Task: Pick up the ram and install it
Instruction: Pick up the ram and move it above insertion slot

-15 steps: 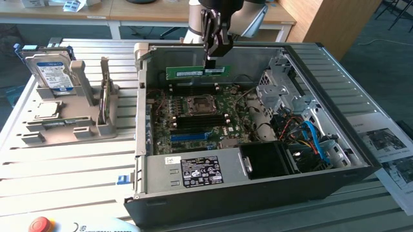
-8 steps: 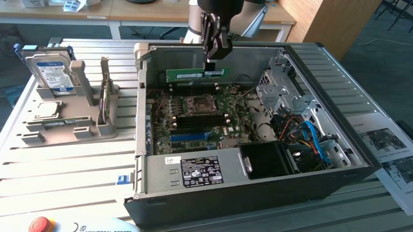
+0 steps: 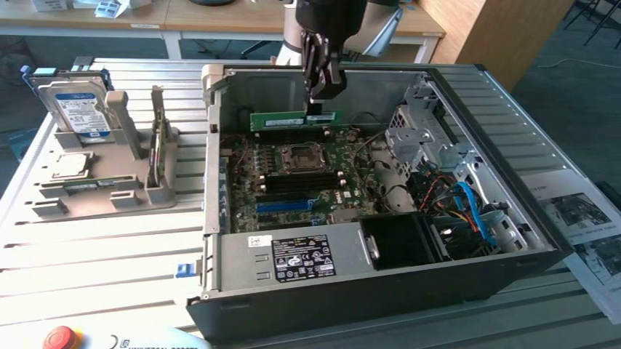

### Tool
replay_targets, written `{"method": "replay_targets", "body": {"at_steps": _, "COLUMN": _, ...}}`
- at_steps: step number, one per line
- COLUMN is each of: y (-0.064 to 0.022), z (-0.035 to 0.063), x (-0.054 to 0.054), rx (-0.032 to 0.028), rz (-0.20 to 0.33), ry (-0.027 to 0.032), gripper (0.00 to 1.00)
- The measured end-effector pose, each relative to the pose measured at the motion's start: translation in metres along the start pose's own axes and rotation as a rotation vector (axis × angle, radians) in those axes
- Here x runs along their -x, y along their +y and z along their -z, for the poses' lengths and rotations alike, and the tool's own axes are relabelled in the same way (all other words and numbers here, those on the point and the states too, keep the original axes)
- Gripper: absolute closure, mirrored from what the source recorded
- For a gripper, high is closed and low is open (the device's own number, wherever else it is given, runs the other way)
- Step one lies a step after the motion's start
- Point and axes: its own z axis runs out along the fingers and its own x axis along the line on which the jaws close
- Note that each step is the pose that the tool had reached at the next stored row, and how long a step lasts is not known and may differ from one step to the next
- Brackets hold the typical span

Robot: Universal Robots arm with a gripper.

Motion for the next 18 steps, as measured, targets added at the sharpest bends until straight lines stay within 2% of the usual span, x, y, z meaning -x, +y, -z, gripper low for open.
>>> {"method": "replay_targets", "body": {"at_steps": 10, "y": -0.0006, "z": -0.0171, "x": 0.0, "rx": 0.0, "rz": 0.0, "ry": 0.0001, "gripper": 0.89}}
{"method": "replay_targets", "body": {"at_steps": 14, "y": -0.0006, "z": -0.0177, "x": 0.0, "rx": 0.0001, "rz": 0.0, "ry": 0.0003, "gripper": 0.89}}
{"method": "replay_targets", "body": {"at_steps": 18, "y": -0.0056, "z": -0.0179, "x": 0.0, "rx": 0.0001, "rz": -0.005, "ry": 0.0, "gripper": 0.89}}
